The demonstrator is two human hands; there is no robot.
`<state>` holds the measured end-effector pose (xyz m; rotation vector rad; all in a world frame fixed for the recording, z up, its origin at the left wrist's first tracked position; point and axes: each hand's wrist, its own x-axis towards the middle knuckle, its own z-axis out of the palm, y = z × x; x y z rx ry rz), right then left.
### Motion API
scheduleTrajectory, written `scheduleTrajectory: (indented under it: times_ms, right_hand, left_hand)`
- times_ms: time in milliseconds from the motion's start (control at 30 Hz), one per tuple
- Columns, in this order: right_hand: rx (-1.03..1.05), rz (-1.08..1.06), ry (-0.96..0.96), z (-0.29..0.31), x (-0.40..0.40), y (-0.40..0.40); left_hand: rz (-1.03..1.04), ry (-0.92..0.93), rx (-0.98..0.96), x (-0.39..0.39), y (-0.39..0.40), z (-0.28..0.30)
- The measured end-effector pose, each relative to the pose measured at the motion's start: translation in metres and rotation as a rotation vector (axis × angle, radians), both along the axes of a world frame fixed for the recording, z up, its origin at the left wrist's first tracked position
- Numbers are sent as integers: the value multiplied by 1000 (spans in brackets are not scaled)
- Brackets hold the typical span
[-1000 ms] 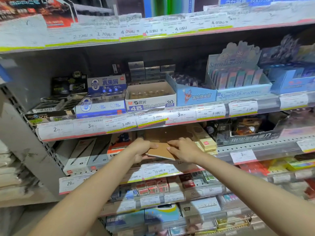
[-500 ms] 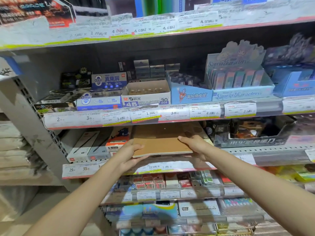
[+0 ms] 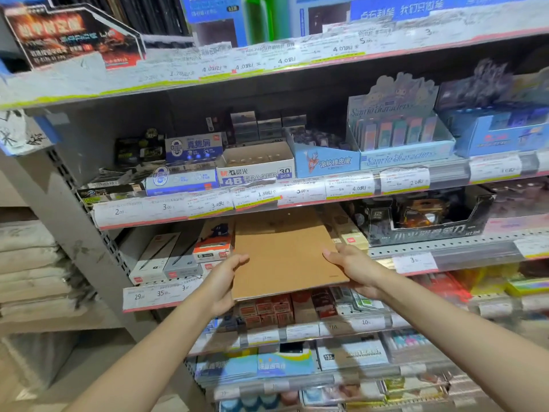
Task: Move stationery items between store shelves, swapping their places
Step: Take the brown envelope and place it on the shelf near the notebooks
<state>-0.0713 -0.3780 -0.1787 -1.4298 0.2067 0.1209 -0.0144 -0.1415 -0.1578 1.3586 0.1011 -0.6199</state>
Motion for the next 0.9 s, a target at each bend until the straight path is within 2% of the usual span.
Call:
scheduleTrajectory:
  times_ms: [133, 467, 667, 900]
  right_hand:
    - [-2, -55, -15, 1, -45, 12]
    - [24, -216, -19, 7, -176, 29]
    - [20, -385, -30, 14, -243, 4]
    - [-4, -577, -43, 19, -314, -54]
  left_hand:
    - [-45, -57, -15, -25, 10, 1]
    - [-336, -137, -32, -109, 7, 3]
    - [-505, -167, -57, -140, -43, 7]
    - [-672, -229, -70, -179, -140, 11]
